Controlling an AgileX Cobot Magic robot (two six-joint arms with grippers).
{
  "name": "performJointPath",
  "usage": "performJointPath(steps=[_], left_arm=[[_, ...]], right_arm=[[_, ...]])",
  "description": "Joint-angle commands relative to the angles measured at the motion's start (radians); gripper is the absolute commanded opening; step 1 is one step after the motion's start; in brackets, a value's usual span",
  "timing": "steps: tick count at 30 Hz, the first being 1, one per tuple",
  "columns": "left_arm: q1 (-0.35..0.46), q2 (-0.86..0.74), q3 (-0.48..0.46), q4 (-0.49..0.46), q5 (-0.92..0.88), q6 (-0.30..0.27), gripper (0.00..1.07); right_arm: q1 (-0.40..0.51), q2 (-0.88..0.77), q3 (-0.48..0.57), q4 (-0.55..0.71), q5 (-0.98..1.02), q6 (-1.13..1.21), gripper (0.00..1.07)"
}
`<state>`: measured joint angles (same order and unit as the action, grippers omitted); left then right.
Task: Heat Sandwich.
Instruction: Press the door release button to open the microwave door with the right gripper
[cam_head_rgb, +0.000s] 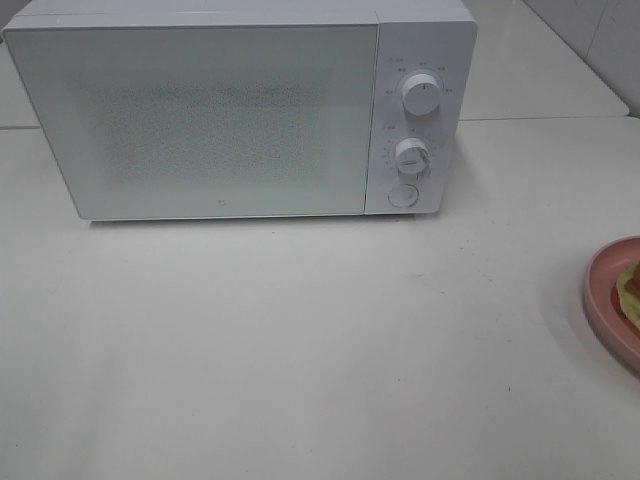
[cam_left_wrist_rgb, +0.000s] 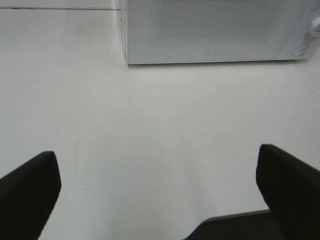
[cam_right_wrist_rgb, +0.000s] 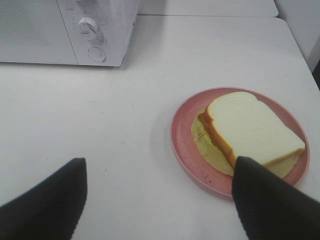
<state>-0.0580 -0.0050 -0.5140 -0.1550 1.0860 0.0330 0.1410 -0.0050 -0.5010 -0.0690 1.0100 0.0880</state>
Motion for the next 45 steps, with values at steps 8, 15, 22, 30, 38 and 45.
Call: performJointPath(steps=[8, 15, 22, 30, 38, 45], left_arm=[[-0.006, -0.023, 0.0, -0.001, -0.014, 0.003, 1.0], [-0.006, -0.023, 0.0, -0.001, -0.014, 0.003, 1.0], [-0.006, -0.023, 0.0, -0.001, -0.014, 0.003, 1.0], [-0.006, -0.023, 0.0, -0.001, -0.014, 0.003, 1.0], [-0.006, -0.023, 0.0, -0.001, -0.014, 0.003, 1.0], [-0.006, -0.023, 0.0, -0.001, -0.014, 0.003, 1.0]], right_arm=[[-0.007, -0.027, 0.001, 0.001, -0.016, -0.01, 0.75], [-0.007, -0.026, 0.001, 0.001, -0.017, -0.01, 0.75], [-0.007, 0.015, -0.035, -0.002, -0.083, -0.009, 0.77], [-0.007, 0.154, -0.036, -0.002, -0.192, -0.009, 0.77], [-0.007, 0.306, -0.016, -0.002, -0.329, -0.009, 0.8], [-0.007, 0.428, 0.033, -0.002, -0.445, -0.009, 0.79]])
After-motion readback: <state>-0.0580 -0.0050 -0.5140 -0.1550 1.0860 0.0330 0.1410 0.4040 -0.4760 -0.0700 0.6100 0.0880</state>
